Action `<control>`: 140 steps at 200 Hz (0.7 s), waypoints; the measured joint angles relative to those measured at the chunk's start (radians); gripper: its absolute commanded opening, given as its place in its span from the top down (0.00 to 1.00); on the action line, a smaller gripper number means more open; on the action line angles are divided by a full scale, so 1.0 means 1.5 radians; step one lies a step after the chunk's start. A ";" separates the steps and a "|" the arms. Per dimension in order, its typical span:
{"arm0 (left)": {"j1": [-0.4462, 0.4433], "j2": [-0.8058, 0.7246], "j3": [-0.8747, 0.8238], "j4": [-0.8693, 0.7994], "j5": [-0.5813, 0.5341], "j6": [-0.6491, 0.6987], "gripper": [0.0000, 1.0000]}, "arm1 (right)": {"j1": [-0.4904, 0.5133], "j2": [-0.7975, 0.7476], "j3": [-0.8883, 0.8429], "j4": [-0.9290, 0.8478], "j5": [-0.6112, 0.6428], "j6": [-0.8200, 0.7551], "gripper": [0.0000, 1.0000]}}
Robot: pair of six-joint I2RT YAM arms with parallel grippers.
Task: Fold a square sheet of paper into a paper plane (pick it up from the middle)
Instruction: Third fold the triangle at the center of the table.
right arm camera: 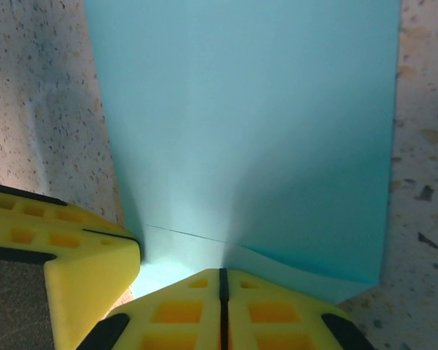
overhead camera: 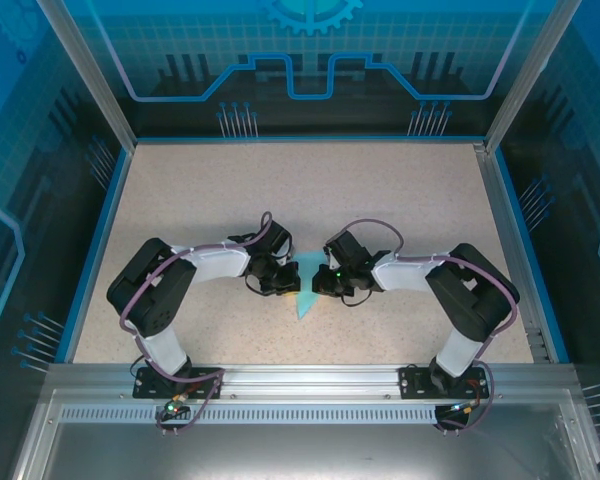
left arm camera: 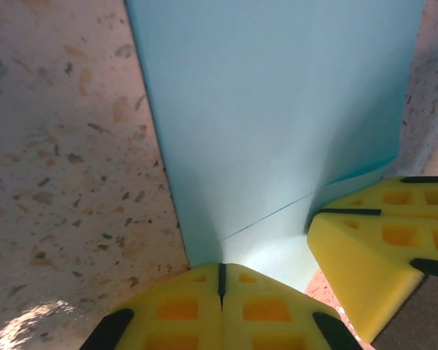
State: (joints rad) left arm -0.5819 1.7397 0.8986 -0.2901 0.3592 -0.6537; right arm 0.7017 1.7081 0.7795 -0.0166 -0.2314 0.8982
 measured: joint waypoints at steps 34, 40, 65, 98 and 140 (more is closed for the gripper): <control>0.000 -0.057 -0.001 0.002 0.001 -0.002 0.86 | 0.000 0.005 -0.001 0.012 -0.004 0.020 0.91; 0.000 -0.074 -0.005 0.008 0.002 -0.004 0.86 | 0.000 0.005 -0.001 0.013 -0.004 0.025 0.91; -0.002 -0.141 -0.050 0.057 0.019 -0.037 0.87 | 0.000 0.005 -0.007 0.025 -0.004 0.042 0.91; -0.025 -0.154 -0.134 0.128 0.042 -0.108 0.92 | 0.000 0.005 -0.009 0.030 -0.003 0.060 0.91; -0.054 -0.143 -0.179 0.188 0.051 -0.177 0.94 | 0.000 0.007 -0.009 0.032 -0.004 0.072 0.91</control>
State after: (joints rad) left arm -0.6636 1.5246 0.6308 -0.0074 0.4355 -0.9188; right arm 0.7017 1.7187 0.7658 0.0319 -0.2367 1.0058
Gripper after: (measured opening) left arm 0.065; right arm 0.090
